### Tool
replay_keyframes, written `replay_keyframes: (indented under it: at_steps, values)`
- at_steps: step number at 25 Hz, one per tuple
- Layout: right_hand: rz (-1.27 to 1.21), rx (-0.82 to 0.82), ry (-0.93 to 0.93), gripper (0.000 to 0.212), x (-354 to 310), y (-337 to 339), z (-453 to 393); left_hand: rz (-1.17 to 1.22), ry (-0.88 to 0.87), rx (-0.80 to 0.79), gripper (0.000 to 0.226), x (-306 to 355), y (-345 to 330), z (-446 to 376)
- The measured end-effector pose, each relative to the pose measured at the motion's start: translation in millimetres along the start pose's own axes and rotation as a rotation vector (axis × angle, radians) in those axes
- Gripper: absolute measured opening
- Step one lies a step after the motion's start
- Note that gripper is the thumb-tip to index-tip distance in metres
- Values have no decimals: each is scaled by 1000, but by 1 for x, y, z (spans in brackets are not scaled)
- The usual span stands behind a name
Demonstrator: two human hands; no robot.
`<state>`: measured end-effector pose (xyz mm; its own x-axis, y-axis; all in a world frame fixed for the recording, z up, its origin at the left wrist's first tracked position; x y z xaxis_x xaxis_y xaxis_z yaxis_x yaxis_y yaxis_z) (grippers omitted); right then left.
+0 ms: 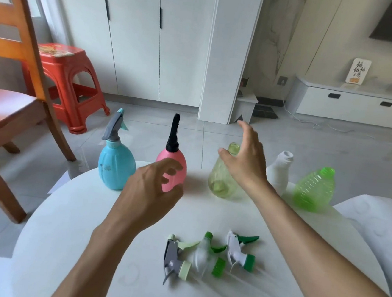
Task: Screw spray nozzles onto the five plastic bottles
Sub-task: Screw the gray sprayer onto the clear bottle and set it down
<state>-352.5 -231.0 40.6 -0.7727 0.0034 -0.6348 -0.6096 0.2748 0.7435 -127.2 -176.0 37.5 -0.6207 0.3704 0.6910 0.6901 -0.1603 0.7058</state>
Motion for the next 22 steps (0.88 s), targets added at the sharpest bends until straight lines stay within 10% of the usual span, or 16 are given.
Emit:
replay_keyframes:
  at_steps: [2,8,14,22]
  values:
    - [-48,-194,-74,67,9,-2,-9,10,0,21,31,2,2,-2]
    - [-177,21,125,63,11,6,26,-151,-53,-70,43,15,-29,4]
    - [-907,-41,171,58,-19,32,93,-226,-154,-2,125,28,-47,15]
    - [-1079,-83,-55,40,-13,11,138,-430,-211,103,98,21,-49,31]
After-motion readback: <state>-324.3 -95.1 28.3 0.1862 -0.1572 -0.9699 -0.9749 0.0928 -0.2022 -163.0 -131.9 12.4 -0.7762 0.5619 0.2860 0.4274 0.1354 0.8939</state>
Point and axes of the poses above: each hand's wrist, its own z-axis away from the middle knuckle, its own y-axis out of the back of the hand, x = y × z, the point moved 1 cm from there along -z, towards the middle knuckle, and after that the axes turned 12 degrees about -x, right-handed, at the moved point
